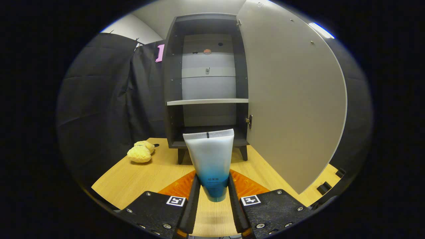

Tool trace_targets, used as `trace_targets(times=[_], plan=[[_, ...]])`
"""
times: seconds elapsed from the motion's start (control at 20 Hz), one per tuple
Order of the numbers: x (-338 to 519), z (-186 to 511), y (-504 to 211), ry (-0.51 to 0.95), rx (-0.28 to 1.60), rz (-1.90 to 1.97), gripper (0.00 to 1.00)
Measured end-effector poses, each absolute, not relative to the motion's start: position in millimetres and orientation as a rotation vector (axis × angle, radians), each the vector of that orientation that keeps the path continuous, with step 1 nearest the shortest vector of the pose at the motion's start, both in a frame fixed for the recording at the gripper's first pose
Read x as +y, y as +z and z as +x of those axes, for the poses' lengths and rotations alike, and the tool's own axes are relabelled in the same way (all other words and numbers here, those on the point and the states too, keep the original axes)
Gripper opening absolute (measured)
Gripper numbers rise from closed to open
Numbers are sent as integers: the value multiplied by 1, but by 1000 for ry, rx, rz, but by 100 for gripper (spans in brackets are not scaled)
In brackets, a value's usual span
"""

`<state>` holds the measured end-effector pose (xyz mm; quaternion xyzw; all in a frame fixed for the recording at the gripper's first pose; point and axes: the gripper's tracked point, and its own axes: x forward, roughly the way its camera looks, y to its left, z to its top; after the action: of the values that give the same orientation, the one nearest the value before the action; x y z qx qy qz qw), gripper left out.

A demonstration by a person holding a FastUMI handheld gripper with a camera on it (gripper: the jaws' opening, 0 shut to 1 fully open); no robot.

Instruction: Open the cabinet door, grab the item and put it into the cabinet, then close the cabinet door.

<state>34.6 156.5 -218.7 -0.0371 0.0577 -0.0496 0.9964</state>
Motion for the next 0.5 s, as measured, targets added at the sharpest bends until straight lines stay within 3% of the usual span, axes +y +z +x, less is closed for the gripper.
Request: trace_targets(times=[0.5], plan=[[189,85,-95,-84,48,-142,46]])
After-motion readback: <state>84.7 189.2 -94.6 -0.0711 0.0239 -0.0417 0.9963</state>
